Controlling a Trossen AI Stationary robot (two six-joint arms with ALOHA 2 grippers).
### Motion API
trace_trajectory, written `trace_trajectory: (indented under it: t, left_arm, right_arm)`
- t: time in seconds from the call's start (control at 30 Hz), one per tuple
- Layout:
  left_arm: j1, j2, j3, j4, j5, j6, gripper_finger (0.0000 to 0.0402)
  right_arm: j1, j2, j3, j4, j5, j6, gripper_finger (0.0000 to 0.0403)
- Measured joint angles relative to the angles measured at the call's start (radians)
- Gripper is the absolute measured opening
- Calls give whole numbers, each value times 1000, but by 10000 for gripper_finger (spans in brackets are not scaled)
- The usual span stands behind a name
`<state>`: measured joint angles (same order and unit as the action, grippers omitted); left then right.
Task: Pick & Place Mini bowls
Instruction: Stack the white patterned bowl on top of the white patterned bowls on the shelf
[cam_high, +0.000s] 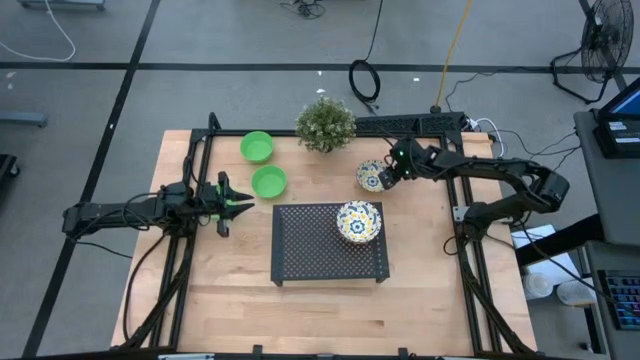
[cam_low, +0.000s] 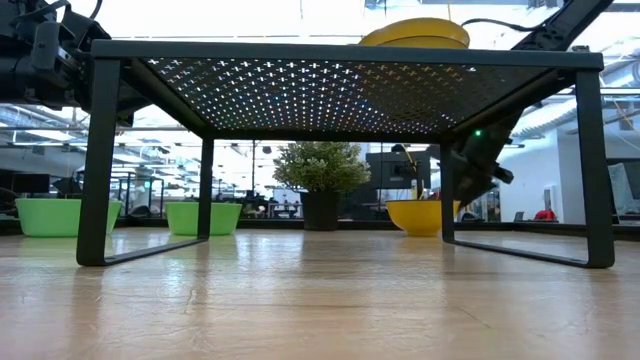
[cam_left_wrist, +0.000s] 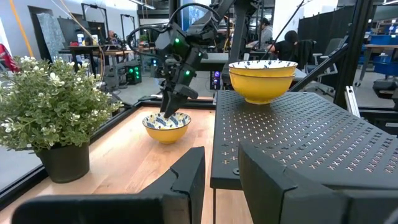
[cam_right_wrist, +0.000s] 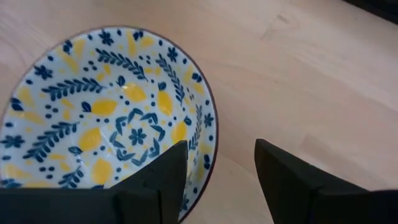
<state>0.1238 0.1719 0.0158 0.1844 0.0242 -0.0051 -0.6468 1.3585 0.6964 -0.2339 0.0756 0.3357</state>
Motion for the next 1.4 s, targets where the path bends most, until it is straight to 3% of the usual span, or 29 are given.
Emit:
trace_trajectory:
  t: [0.6,0.73,1.0,1.4]
  left_arm:
    - [0,0,0,0,0,0,99]
    - [0,0,0,0,0,0,99]
    - [0,0,0,0,0,0,99]
    - [0,0,0,0,0,0,99]
  right_arm:
    - [0,-1,-28,77,-5,4,169]
    - [0,-1,-56,110,-75,-20,169]
    - [0,-1,-68,181,-78,-35,167]
    - [0,-1,-68,127,-77,-22,164]
